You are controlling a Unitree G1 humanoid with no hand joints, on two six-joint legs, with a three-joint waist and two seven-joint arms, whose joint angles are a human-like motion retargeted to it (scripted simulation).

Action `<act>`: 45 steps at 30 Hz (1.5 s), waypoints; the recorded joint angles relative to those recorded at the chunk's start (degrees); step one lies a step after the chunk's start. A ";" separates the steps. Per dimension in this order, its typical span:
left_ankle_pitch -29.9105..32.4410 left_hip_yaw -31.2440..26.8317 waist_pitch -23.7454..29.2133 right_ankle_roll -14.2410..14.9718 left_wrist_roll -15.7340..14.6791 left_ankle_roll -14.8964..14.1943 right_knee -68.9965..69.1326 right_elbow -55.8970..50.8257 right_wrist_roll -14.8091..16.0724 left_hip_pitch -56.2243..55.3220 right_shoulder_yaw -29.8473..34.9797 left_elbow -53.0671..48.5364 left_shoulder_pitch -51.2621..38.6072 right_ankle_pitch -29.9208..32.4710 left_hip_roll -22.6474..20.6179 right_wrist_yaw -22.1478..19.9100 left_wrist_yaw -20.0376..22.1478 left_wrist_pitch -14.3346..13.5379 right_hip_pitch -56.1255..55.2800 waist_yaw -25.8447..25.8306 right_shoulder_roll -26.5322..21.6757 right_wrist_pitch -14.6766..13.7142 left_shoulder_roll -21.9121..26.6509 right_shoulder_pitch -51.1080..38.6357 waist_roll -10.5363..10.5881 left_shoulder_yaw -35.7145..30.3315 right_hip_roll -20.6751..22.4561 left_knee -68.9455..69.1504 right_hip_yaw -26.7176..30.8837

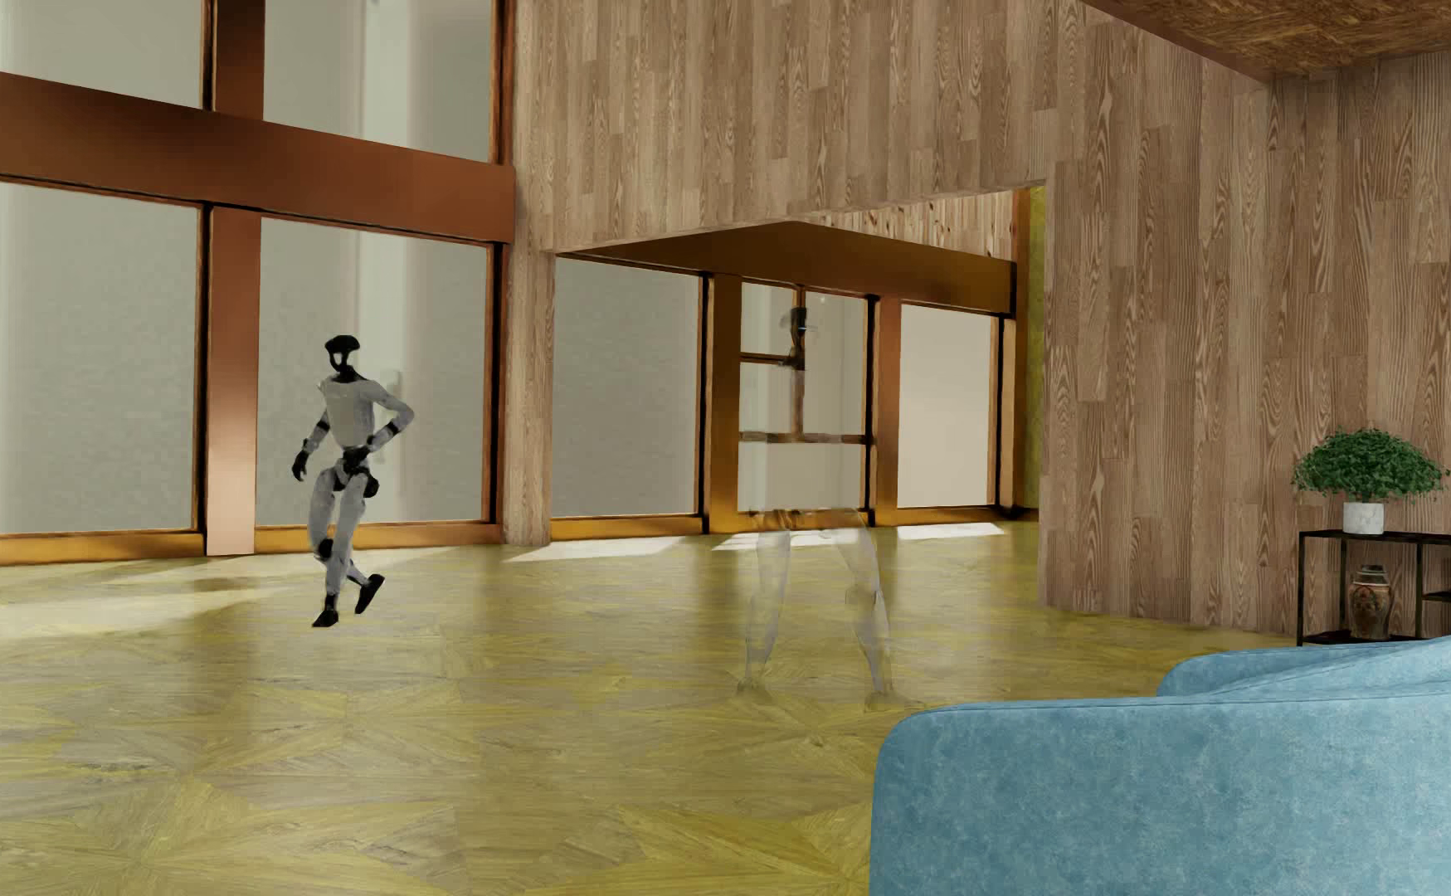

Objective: Head to the light gray stool

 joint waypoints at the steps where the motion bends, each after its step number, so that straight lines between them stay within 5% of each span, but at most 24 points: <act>1: -3.14 -4.43 0.93 -3.20 3.02 0.05 10.64 1.23 -4.04 -0.84 -1.50 0.92 -2.83 0.03 -1.03 -3.14 -3.55 1.56 -4.01 -0.12 0.34 4.06 2.52 -0.95 -0.68 -0.01 3.73 6.02 6.92; 3: -5.86 -12.83 2.57 -12.07 33.87 0.05 23.74 4.39 -7.88 1.44 -2.71 4.22 -16.62 -5.32 -5.40 -14.18 -10.77 -8.08 -11.77 -0.75 7.68 11.57 3.70 -2.41 -1.83 -3.24 -2.73 9.80 10.58; 4: -5.37 -18.61 3.01 -16.01 42.44 0.05 25.20 5.09 -2.97 3.74 -3.86 5.23 -22.52 -7.79 -8.83 -14.36 -11.87 -11.86 -15.39 -1.83 12.02 10.66 -3.70 -1.43 -2.48 -5.31 -8.29 8.19 9.85; 5: -4.10 -24.94 3.13 -18.68 39.25 0.05 23.94 5.05 2.72 6.30 -4.29 6.24 -25.43 -9.87 -11.60 -10.19 -10.42 -13.04 -18.73 -3.31 14.69 6.73 -13.71 0.13 -3.04 -6.28 -10.19 5.65 8.74; 7: -1.19 -37.34 2.84 -16.67 16.76 0.01 14.43 3.23 6.46 11.28 -3.72 9.70 -28.37 -10.66 -14.01 1.28 -8.63 -13.48 -23.93 -6.19 16.06 -1.77 -27.99 2.50 -3.30 -10.98 -7.98 0.35 6.22; 9: 0.36 -46.60 2.46 -11.53 -1.76 -0.56 -6.24 -0.34 5.27 14.29 -4.43 10.33 -28.96 -12.43 -13.11 9.63 -7.64 -14.07 -24.76 -8.15 16.53 -5.50 -31.52 2.69 -2.50 -18.08 -2.99 -1.34 6.00; 11: 0.61 -53.01 2.32 -7.71 -9.70 -1.19 -30.64 -1.14 2.26 15.45 -6.26 7.86 -26.91 -14.23 -11.61 11.21 -8.58 -13.22 -18.39 -8.86 16.46 -5.28 -28.19 -0.37 -0.95 -21.40 1.03 4.01 9.21; 13: 6.53 -54.54 3.38 -4.63 -12.22 -1.89 -28.91 2.50 -5.44 10.40 -6.47 7.44 -22.70 -12.29 -12.08 5.19 -9.39 -9.71 -14.68 -8.27 16.00 -1.52 -22.40 -4.34 0.94 -17.95 2.08 25.56 7.49; 14: 14.43 -52.15 4.23 -4.61 -10.71 -10.04 -22.99 6.10 -13.03 4.29 -4.17 8.98 -20.32 -16.67 -12.01 3.29 -8.65 -6.05 -13.73 -7.70 15.21 1.78 -19.98 -6.96 2.11 -13.68 0.83 41.21 3.37; 15: 22.13 -47.10 5.05 -5.22 2.02 -20.67 -19.02 9.80 -21.52 -2.51 -0.48 10.86 -18.74 -20.75 -8.90 3.80 -7.81 -0.67 -11.60 -7.11 14.21 3.27 -17.86 -10.61 3.05 -9.01 -0.48 54.26 0.00; 16: 21.07 -42.87 5.68 -5.61 28.03 -19.87 -17.57 12.32 -28.45 -8.55 2.05 14.24 -17.34 -23.61 -4.29 4.80 -10.37 5.33 -8.48 -6.15 14.40 1.87 -16.69 -14.35 3.67 -5.58 -1.19 61.70 -2.52; 17: 17.67 -39.19 5.96 -5.93 54.52 -16.69 -19.03 11.97 -30.33 -13.61 2.05 19.22 -15.55 -25.10 -0.17 4.59 -15.31 7.22 -4.30 -5.00 16.58 0.91 -19.57 -17.13 3.93 -0.90 -1.43 64.37 -4.88; 18: 16.81 -36.30 5.92 -6.05 59.83 -16.69 -22.22 9.30 -27.70 -17.76 1.05 25.64 -14.33 -25.62 2.78 2.01 -15.73 12.88 0.39 -3.83 20.74 0.76 -19.64 -19.08 3.91 4.02 -1.44 63.24 -7.37; 19: 17.17 -34.09 5.61 -6.04 61.29 -15.36 -26.66 5.38 -21.58 -21.12 -0.76 26.21 -11.99 -25.31 4.06 -2.20 -14.04 16.46 5.05 -2.73 22.18 -1.90 -30.04 -19.18 3.54 13.82 -1.45 58.50 -9.74; 20: 16.96 -32.50 5.18 -5.88 52.78 -15.21 -30.64 0.84 -13.33 -23.89 -1.17 24.67 -12.15 -24.83 4.29 -4.67 -13.16 17.86 8.83 -1.68 22.79 -3.51 -39.45 -19.88 2.94 24.54 -1.58 51.26 -11.80; 22: 16.49 -28.73 4.19 -5.25 25.58 -15.18 -35.31 -7.55 -0.12 -26.40 3.47 23.37 -12.30 -24.36 4.74 -7.84 -15.64 16.17 13.69 0.42 20.18 -5.67 -43.28 -22.85 1.60 40.02 -2.05 29.83 -14.98; 23: 18.20 -27.93 3.81 -4.65 18.19 -16.34 -37.10 -11.45 3.70 -25.60 6.04 25.42 -11.86 -24.72 3.87 -8.42 -16.78 14.83 15.77 1.35 17.78 -6.02 -41.13 -24.90 1.00 42.53 -2.31 15.32 -16.25; 25: 22.04 -26.54 3.38 -3.27 11.81 -14.11 -41.92 -17.79 6.04 -21.99 9.68 32.72 -10.43 -24.97 2.18 -8.86 -14.46 10.65 21.32 2.74 13.40 -5.77 -35.23 -27.98 -0.05 42.93 -2.31 -8.36 -18.52; 28: 24.06 -25.39 4.09 -2.76 16.64 -7.55 -36.38 -18.04 6.85 -24.80 7.62 49.34 -12.86 -18.98 -0.07 -10.75 -8.80 13.06 26.00 3.84 13.44 -0.68 -30.05 -26.70 -2.31 39.66 -5.48 5.77 -19.48; 31: 13.72 -23.53 4.85 -12.18 22.93 -7.25 -9.22 0.75 9.16 -19.87 6.08 63.04 -16.58 0.26 -1.78 -10.11 -10.78 19.38 16.71 2.75 18.14 9.25 -34.41 -26.04 -5.53 36.43 -13.67 13.21 -14.54; 35: 8.20 -27.50 4.67 -11.79 29.87 -8.39 16.77 23.25 6.61 -2.41 3.80 64.75 -27.13 -4.77 -7.06 -9.43 -5.49 8.44 -8.85 -0.64 21.25 14.30 -39.77 -18.48 -6.46 23.75 -10.25 3.42 -2.57; 39: 3.18 -32.65 3.33 -13.79 22.41 -9.56 -3.22 26.40 10.66 12.41 -5.73 54.82 -37.42 -5.20 -8.45 -12.14 3.57 1.68 -22.94 -5.02 23.07 10.58 -43.88 -6.71 -5.16 11.10 -11.56 -3.42 -8.46; 43: 0.66 -35.09 2.67 -9.75 16.88 -11.58 -49.25 25.91 9.69 25.70 -11.28 43.10 -46.37 -1.72 -7.46 -9.64 3.07 -3.55 -20.69 -7.53 25.83 8.43 -37.11 -0.65 -4.64 -1.98 -2.14 -5.81 -10.23; 45: 5.30 -33.82 2.68 -18.73 12.72 -13.06 -38.91 27.35 6.75 30.62 -10.07 40.62 -46.63 4.42 -5.12 -6.14 0.31 -2.28 -20.63 -7.98 25.86 7.12 -33.27 -1.86 -3.50 -2.52 1.63 -0.31 -7.29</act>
